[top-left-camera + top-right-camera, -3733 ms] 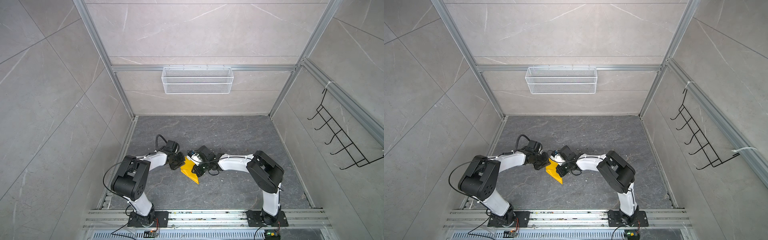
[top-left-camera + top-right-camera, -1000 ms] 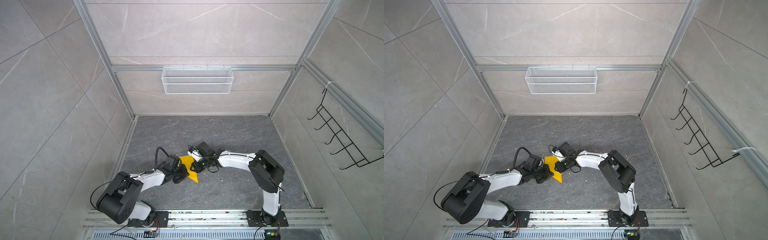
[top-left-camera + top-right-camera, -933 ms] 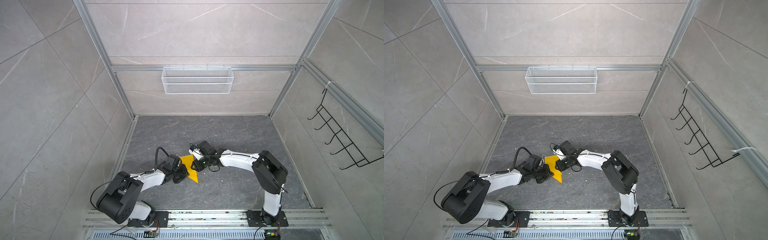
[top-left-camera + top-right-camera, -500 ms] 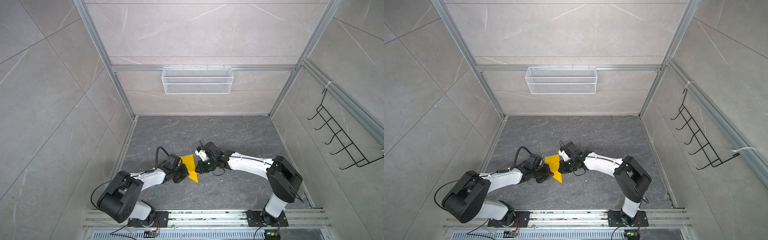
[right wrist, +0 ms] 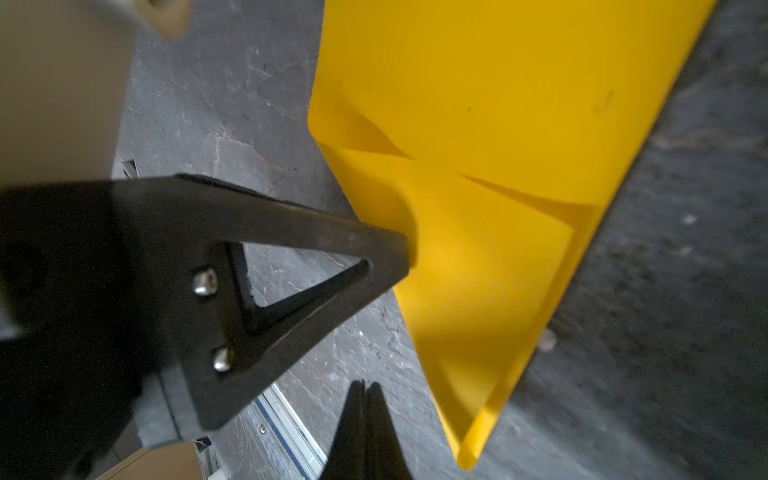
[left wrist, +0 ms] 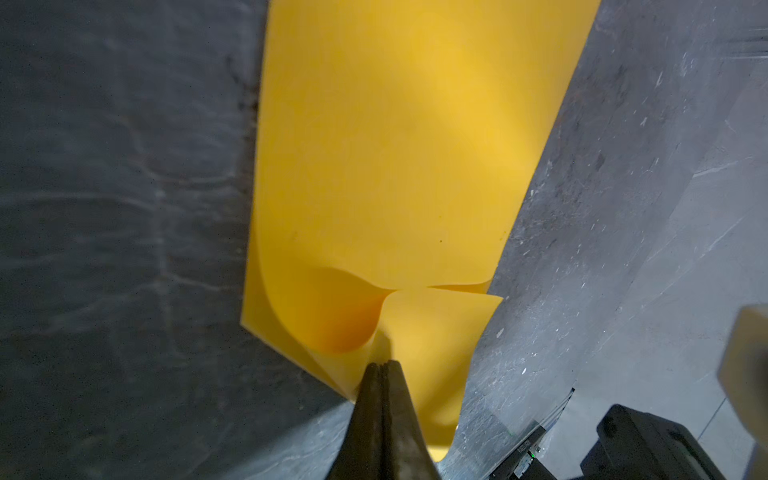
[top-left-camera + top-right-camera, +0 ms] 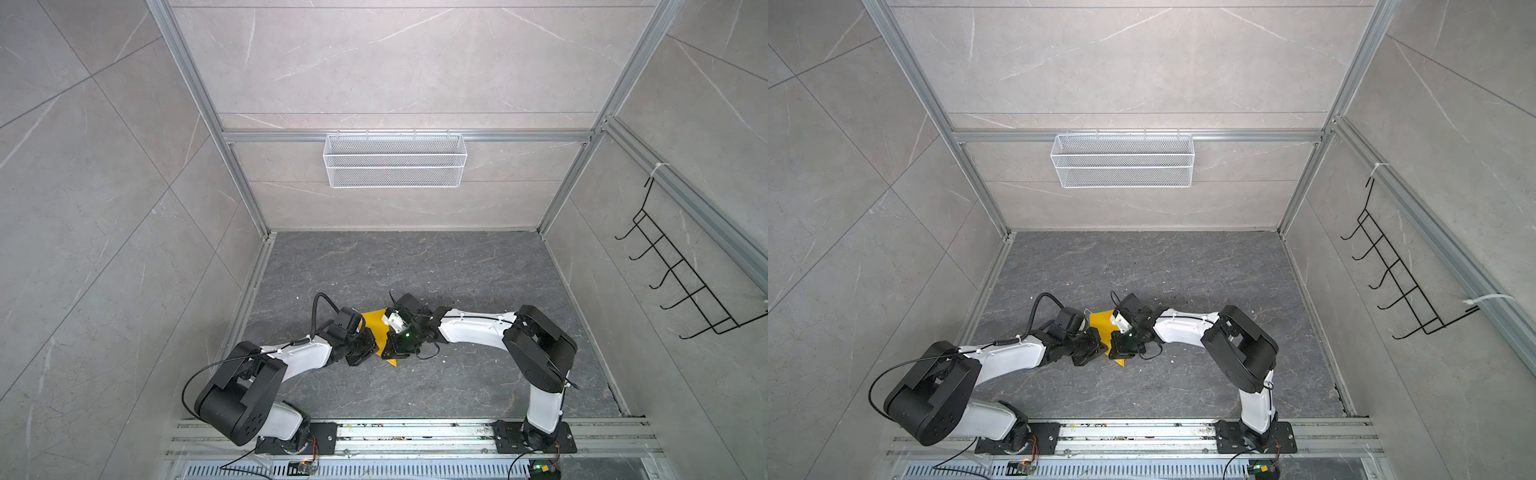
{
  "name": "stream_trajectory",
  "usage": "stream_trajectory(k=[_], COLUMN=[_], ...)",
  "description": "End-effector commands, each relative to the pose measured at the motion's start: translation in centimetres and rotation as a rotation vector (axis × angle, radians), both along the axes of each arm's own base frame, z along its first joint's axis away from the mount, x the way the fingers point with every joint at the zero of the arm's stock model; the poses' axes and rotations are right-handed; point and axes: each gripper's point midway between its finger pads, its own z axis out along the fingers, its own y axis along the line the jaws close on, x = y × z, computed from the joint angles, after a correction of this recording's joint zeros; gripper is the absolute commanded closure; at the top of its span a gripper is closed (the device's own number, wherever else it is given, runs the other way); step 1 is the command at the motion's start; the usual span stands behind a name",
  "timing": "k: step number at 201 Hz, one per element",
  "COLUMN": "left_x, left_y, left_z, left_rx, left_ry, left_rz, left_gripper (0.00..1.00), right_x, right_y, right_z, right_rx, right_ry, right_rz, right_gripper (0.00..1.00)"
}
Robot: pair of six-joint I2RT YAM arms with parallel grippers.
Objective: Fold a paper plane with a square sheet of paper (pick it up from the middle)
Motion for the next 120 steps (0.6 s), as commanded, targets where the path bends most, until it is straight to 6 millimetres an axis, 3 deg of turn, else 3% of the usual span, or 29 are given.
stream_trajectory(k=[1,46,120], left_x=[-3.0,-3.1,-3.1], left_y=[3.0,3.1,3.2], left_z=[-3.3,-3.3,-3.4], left_rx=[0.156,0.162,0.178], left_ry=[0.143,0.146,0.160], left_rz=[0.021,0.018,0.018], left_gripper=[0.99,0.99,0.99], right_x=[0.4,1.2,0.6], right_y=[0.8,0.7,-0.2], right_z=[0.0,-1.1,-2.6], right_rx=[0.001,-0.057,-0.111], right_ry=[0.001,-0.024,-0.002], right_rz=[0.005,0.018,0.038], right_gripper=[1.00,1.00,1.00])
